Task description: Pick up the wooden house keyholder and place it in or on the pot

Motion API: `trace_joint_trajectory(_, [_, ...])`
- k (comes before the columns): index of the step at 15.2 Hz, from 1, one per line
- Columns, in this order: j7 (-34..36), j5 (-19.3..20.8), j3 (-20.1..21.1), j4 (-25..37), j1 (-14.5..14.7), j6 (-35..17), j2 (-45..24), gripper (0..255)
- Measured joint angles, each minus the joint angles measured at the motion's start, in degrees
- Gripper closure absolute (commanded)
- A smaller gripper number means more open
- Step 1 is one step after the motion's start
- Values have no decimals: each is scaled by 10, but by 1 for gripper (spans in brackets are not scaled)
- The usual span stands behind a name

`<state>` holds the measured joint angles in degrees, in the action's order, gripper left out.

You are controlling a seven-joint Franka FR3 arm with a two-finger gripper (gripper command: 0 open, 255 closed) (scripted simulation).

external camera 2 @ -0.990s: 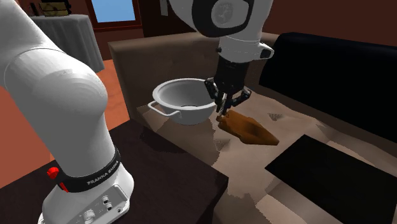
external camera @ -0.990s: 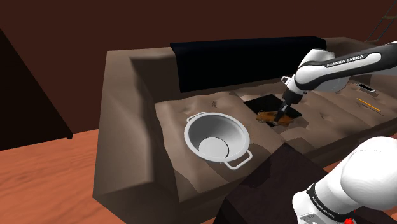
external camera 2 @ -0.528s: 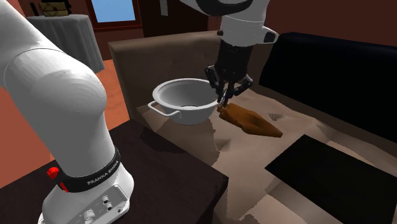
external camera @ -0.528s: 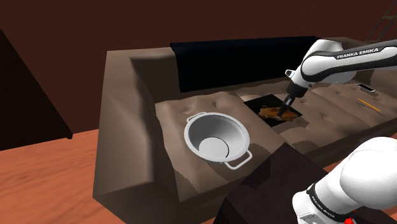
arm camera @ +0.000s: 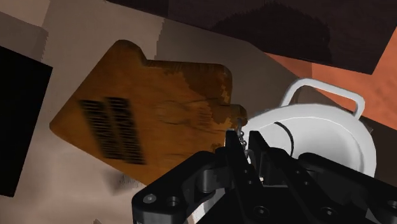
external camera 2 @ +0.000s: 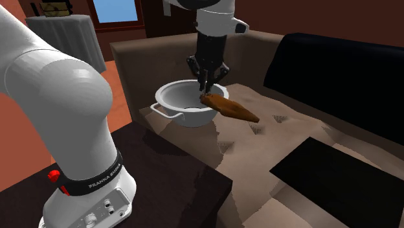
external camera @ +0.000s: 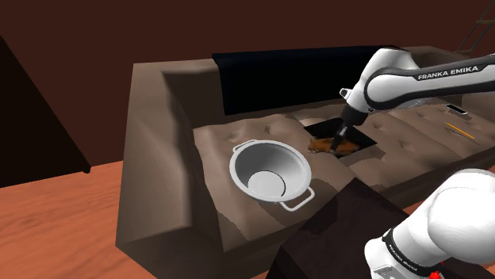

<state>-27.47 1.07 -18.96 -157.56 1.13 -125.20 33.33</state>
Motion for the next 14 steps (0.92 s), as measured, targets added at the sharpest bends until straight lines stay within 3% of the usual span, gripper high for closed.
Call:
trace_joint_trajectory(8, [121, -64, 98, 7, 77, -18, -11, 255])
trace_joint_trajectory(14, [198, -105, 160, 36, 128, -44, -56, 255])
